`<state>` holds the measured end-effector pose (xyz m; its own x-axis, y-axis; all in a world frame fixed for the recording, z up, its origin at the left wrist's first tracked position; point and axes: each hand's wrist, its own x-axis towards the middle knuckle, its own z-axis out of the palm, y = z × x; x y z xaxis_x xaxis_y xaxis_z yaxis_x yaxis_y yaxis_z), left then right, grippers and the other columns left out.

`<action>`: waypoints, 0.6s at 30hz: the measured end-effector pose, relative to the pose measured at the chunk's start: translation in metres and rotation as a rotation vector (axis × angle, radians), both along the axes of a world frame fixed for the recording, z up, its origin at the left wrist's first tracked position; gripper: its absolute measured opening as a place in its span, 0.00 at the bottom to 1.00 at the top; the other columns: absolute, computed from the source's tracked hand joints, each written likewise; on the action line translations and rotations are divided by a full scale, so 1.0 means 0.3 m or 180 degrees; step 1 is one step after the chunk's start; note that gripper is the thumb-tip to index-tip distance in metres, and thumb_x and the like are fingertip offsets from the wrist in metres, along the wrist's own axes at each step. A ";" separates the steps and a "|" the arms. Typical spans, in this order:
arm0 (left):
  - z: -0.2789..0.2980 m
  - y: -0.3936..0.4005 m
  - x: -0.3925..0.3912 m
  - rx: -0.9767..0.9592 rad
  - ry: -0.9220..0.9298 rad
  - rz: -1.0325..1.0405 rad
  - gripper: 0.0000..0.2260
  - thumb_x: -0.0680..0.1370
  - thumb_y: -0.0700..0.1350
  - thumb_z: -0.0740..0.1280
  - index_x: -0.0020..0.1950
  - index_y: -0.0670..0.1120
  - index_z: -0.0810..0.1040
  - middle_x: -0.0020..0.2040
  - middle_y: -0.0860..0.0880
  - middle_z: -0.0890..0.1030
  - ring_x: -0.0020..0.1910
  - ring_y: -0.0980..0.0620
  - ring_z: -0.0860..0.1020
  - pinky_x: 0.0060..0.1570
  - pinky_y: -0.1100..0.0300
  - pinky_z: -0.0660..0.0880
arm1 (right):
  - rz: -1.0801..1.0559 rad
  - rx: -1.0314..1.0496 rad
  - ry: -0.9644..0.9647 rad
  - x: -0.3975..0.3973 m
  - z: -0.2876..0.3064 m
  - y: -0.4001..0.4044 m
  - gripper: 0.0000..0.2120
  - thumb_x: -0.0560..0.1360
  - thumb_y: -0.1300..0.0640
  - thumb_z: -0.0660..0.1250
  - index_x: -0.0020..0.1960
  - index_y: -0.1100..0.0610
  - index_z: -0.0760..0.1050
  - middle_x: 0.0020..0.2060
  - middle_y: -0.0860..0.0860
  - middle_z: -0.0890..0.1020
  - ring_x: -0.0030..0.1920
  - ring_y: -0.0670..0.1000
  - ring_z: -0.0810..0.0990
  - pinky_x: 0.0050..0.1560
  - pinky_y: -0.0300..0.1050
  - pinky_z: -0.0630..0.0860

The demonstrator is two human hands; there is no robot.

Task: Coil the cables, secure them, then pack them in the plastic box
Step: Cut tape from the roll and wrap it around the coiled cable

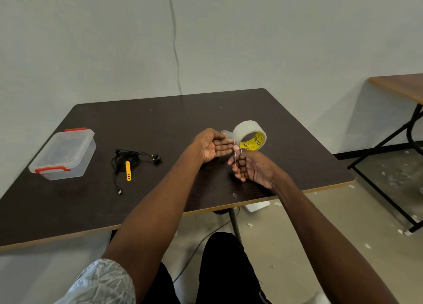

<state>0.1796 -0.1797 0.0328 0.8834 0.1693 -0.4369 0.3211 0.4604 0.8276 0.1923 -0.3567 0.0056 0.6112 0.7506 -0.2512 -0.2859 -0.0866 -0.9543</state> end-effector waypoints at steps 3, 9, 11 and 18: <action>0.002 0.000 -0.001 -0.0014 0.0011 -0.0013 0.05 0.77 0.34 0.62 0.49 0.36 0.76 0.43 0.37 0.84 0.44 0.41 0.83 0.46 0.47 0.80 | 0.0060 0.0004 -0.0019 0.016 -0.004 0.006 0.22 0.80 0.44 0.59 0.51 0.63 0.78 0.36 0.55 0.78 0.33 0.51 0.77 0.32 0.40 0.74; 0.010 -0.004 -0.011 -0.0037 0.0042 -0.0066 0.06 0.77 0.35 0.62 0.51 0.36 0.76 0.40 0.39 0.84 0.37 0.43 0.84 0.38 0.51 0.82 | 0.0079 0.0025 0.0007 0.039 0.000 0.009 0.15 0.80 0.52 0.58 0.51 0.63 0.77 0.37 0.55 0.77 0.33 0.50 0.76 0.32 0.39 0.73; 0.014 -0.007 -0.015 -0.0030 0.0046 -0.0076 0.05 0.77 0.35 0.62 0.50 0.36 0.76 0.42 0.39 0.84 0.36 0.43 0.84 0.34 0.53 0.82 | 0.0086 0.0013 -0.0012 0.042 0.003 0.012 0.14 0.80 0.53 0.59 0.51 0.63 0.77 0.36 0.54 0.77 0.33 0.50 0.76 0.31 0.39 0.73; 0.014 -0.013 -0.016 -0.0018 0.0063 -0.0079 0.05 0.76 0.36 0.62 0.50 0.37 0.77 0.47 0.39 0.83 0.37 0.45 0.84 0.33 0.54 0.81 | 0.0087 -0.0137 -0.0167 0.055 0.012 0.021 0.15 0.80 0.52 0.61 0.53 0.64 0.76 0.35 0.53 0.76 0.32 0.49 0.75 0.29 0.38 0.71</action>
